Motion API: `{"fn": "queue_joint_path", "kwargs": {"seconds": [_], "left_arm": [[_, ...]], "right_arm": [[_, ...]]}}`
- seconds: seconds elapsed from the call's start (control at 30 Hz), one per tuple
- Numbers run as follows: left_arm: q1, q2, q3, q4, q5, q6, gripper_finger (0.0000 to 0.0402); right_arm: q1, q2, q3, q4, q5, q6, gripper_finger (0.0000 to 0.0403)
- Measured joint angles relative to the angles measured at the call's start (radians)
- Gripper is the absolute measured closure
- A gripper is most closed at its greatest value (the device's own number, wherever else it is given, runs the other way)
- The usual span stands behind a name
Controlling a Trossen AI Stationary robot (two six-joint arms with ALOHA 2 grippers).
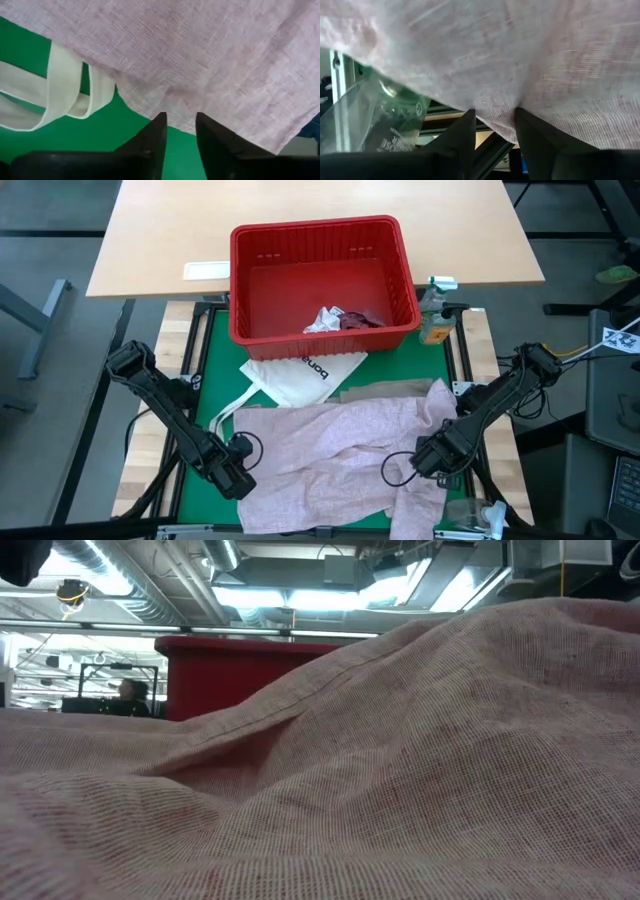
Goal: Fold laundry
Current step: Fold the pink shirt
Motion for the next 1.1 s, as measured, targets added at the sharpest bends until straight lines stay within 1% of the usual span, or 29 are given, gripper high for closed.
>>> {"fn": "queue_joint_path", "kwargs": {"seconds": [0.1,0.2,0.3,0.37,0.43,0.5,0.57,0.67,0.7,0.77,0.83,0.93,1.03,1.1], "left_arm": [[0.001,0.0,0.0,0.004,-0.003,-0.021,0.0286],[0.002,0.0,0.0,0.028,-0.013,-0.023,0.0281],[0.001,0.0,0.0,0.051,-0.054,-0.016,0.0284],[0.002,0.0,0.0,0.079,-0.093,-0.007,0.029],[0.004,0.0,0.0,0.117,-0.147,0.005,0.0295],[0.004,0.0,0.0,0.155,-0.226,0.009,0.0299],[0.004,0.0,0.0,0.193,-0.32,0.01,0.0302],[0.004,0.0,0.0,0.227,-0.441,0.011,0.0303],[0.004,0.0,0.0,0.232,-0.465,0.016,0.0303],[0.006,0.0,0.0,0.235,-0.48,0.037,0.0303],[0.01,0.01,0.0,0.237,-0.482,0.051,0.0303],[0.015,0.044,0.0,0.235,-0.474,0.053,0.0303],[0.021,0.102,0.0,0.229,-0.456,0.053,0.0303],[0.025,0.14,-0.001,0.222,-0.41,0.053,0.0303]], "right_arm": [[0.0,-0.001,0.031,-0.008,0.005,-0.049,0.0265],[0.0,-0.006,0.094,-0.042,0.042,-0.064,0.0265],[0.01,-0.007,0.169,-0.077,0.129,-0.064,0.0265],[0.023,-0.009,0.211,-0.075,0.206,-0.065,0.0265],[0.038,-0.012,0.243,-0.042,0.297,-0.065,0.0265],[0.056,-0.012,0.253,0.025,0.398,-0.065,0.0265],[0.074,-0.011,0.251,0.11,0.497,-0.066,0.0265],[0.088,-0.011,0.213,0.232,0.601,-0.067,0.0265],[0.088,-0.011,0.198,0.257,0.633,-0.067,0.0265],[0.087,-0.01,0.168,0.276,0.683,-0.065,0.0265],[0.084,-0.011,0.139,0.283,0.699,-0.064,0.0265],[0.083,-0.011,0.093,0.309,0.682,-0.063,0.0265],[0.084,-0.011,0.049,0.328,0.598,-0.058,0.0265],[0.084,-0.011,0.021,0.332,0.536,-0.044,0.0265]]}}
